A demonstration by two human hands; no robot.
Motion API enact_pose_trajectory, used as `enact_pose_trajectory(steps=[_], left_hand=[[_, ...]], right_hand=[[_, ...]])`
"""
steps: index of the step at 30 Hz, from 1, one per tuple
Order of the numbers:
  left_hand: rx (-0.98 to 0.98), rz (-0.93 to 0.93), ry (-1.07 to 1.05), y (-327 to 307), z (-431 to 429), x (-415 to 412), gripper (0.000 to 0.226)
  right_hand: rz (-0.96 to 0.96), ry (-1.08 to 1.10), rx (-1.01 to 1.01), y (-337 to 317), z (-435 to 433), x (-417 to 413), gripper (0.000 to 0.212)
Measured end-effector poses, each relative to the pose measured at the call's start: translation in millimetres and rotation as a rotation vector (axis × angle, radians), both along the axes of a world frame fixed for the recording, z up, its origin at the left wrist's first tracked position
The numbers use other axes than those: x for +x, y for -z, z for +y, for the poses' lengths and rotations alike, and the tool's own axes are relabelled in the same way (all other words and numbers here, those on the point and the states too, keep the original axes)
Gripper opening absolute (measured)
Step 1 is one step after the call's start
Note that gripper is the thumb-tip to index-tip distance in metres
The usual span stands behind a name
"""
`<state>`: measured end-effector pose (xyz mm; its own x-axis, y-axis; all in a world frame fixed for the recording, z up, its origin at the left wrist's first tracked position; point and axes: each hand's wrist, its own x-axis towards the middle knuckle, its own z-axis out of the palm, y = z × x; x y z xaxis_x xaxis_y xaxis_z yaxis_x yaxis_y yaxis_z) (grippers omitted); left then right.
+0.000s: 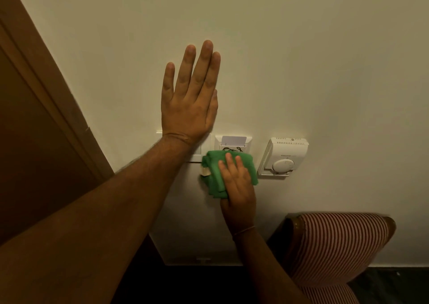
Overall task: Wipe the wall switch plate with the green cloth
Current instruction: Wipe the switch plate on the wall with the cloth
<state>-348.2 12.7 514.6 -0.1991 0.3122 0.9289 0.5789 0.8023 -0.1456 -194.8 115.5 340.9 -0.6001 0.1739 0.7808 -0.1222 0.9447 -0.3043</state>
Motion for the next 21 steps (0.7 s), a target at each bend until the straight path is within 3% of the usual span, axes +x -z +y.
enact_pose_trajectory(steps=[6,9,12,17,21], left_hand=[[0.008,-0.004,0.026,0.4,-0.2,0.9,0.081],[0.002,0.001,0.011,0.0,1.4,2.0,0.080],[0.002,-0.007,0.005,-1.1,1.6,2.1,0.081],[0.002,0.005,0.020,-0.8,1.2,0.9,0.080],[0.005,0.013,0.018,0.4,2.1,0.1,0.079]], right_hand=[[0.094,0.046,-0.141,2.8,-7.2,-5.9,0.045],[0.027,-0.052,-0.060,-0.7,-23.1,-13.7,0.060],[-0.008,-0.059,0.034,0.3,-11.3,-10.3,0.049],[0.074,0.078,-0.090,1.0,12.0,2.3,0.050],[0.095,0.040,-0.131,-3.3,-11.7,-9.5,0.046]])
